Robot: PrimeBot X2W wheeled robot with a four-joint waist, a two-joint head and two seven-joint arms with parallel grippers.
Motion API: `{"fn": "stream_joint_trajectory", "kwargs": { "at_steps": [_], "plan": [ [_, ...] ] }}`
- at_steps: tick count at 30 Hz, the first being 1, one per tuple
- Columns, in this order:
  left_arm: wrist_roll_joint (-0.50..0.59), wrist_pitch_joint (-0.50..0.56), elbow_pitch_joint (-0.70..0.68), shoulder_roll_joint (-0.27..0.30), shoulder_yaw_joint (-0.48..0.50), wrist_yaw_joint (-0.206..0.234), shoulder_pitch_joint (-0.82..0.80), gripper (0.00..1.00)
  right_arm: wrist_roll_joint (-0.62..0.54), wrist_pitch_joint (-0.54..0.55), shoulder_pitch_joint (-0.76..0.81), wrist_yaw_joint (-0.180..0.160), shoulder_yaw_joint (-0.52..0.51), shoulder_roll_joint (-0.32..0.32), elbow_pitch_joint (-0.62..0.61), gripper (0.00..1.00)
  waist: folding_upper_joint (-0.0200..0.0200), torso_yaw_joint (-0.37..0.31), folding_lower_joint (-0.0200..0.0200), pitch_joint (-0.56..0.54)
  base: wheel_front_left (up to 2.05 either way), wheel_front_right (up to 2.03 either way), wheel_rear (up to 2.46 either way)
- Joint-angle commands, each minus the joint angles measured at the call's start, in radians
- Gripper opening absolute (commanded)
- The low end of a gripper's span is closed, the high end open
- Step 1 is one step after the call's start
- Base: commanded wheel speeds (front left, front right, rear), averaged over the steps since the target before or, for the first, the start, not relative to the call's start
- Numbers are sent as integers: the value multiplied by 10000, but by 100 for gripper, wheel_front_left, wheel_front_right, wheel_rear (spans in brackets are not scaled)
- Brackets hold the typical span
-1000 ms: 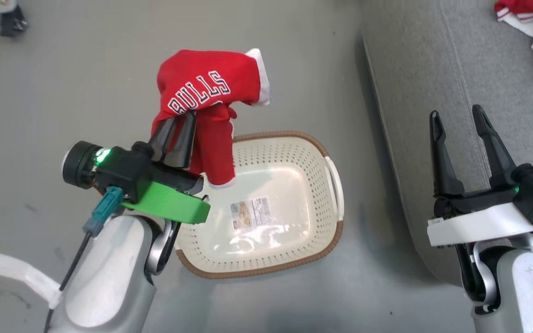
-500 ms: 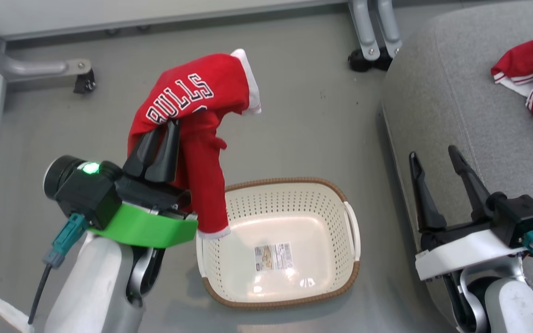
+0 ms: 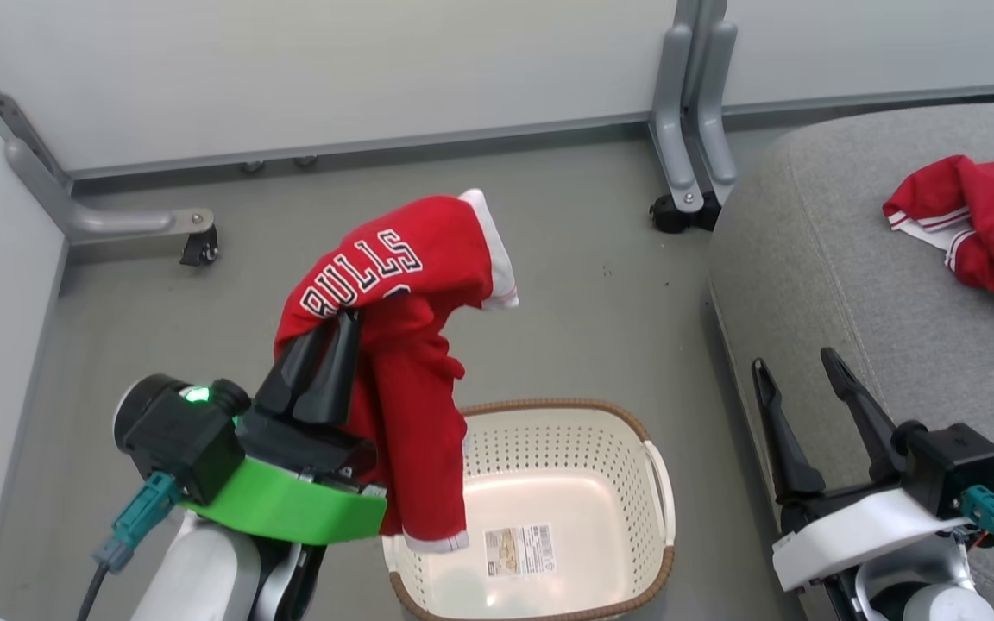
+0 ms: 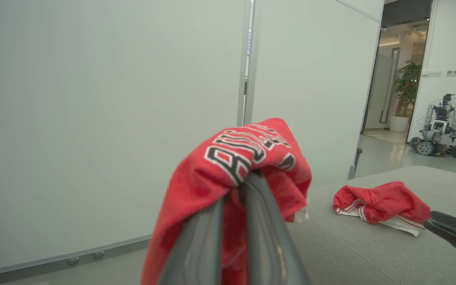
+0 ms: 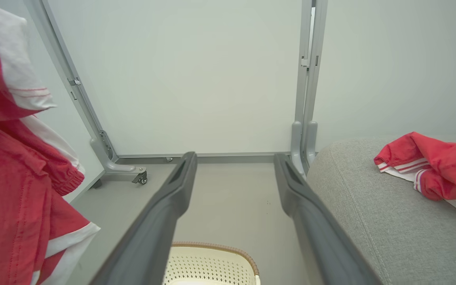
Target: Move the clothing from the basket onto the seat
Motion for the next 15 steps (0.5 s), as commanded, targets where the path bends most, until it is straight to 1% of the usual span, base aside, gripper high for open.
{"fn": "stream_joint_trajectory", "kwargs": {
  "at_steps": [1, 6, 15],
  "plan": [
    [-69, 51, -116, 84, -24, 81, 227, 0, 101, 33, 181, -7, 7, -22, -85, 100, 0, 29, 1, -276, 0, 0, 0],
    [-143, 226, -345, 121, -116, 169, 563, 0, 203, 113, 441, -7, -21, -22, -167, 100, 0, 45, 1, -450, 0, 0, 0],
    [-182, 312, -527, 159, -210, 228, 673, 0, 227, 181, 471, -7, -15, -22, -254, 100, 0, 99, 1, -487, 0, 0, 0]
  ]
}}
